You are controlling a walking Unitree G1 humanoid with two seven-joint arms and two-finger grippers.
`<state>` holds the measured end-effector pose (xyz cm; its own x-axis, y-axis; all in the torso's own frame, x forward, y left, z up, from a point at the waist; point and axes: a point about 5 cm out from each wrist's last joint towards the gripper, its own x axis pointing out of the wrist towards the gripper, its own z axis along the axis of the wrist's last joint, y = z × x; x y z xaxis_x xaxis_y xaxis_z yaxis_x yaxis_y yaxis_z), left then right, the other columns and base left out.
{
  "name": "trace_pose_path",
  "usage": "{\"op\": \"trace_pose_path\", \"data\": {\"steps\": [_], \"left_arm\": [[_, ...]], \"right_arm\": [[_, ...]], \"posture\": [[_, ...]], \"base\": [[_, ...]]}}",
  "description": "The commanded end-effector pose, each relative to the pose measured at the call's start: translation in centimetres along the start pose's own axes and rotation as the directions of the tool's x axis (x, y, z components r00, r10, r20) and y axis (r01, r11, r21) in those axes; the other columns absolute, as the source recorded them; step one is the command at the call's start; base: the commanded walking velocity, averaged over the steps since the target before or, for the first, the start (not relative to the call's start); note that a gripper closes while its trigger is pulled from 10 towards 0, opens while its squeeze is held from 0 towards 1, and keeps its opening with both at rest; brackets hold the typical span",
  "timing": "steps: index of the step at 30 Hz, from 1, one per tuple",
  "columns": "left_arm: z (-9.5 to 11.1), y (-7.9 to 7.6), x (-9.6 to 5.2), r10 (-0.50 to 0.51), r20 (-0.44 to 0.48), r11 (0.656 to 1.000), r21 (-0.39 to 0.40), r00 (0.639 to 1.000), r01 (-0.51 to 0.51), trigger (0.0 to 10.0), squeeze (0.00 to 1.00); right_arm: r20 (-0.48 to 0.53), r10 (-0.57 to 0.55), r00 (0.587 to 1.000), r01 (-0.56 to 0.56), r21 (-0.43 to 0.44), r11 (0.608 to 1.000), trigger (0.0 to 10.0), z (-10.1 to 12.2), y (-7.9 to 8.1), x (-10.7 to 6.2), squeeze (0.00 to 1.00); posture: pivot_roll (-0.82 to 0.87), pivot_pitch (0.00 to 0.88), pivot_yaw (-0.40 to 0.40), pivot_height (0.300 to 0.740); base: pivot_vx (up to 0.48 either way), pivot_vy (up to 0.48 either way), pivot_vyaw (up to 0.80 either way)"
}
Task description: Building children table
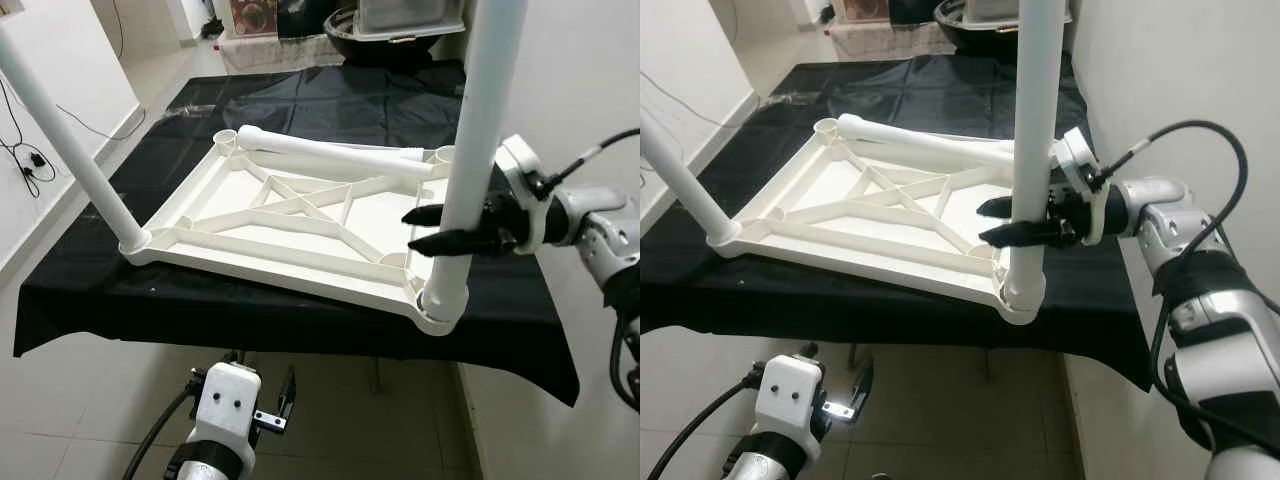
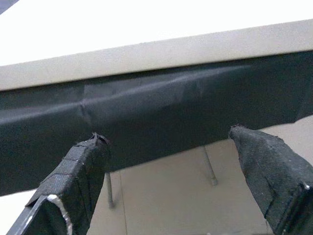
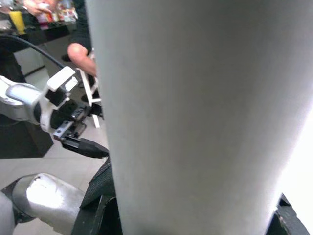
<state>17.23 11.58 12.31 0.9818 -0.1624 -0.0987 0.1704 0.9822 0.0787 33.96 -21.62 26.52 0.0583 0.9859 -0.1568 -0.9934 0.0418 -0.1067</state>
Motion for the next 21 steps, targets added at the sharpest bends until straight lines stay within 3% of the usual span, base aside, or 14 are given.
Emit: {"op": "trace_pose_path", "data": {"steps": [1, 21], "left_arm": [[-0.5, 0.2, -0.2, 0.007, -0.027, 1.0, 0.012, 1.0, -0.006, 10.0, 0.0], [-0.3, 0.0, 0.0, 0.002, -0.014, 1.0, 0.023, 1.0, -0.002, 10.0, 0.0]], "right_arm": [[-0.014, 0.043, 0.999, -0.043, 0.028, 0.999, 10.0, -0.8, 0.4, 0.7, 0.0], [-0.049, 0.048, 0.998, -0.046, 0.035, 0.998, 10.0, -2.5, -0.1, 2.1, 0.0]], "posture": [[0.03, 0.137, 0.069, 0.74], [0.03, 0.133, 0.06, 0.74]], "base": [[0.0, 0.0, 0.0], [0.0, 0.0, 0.0]]}}
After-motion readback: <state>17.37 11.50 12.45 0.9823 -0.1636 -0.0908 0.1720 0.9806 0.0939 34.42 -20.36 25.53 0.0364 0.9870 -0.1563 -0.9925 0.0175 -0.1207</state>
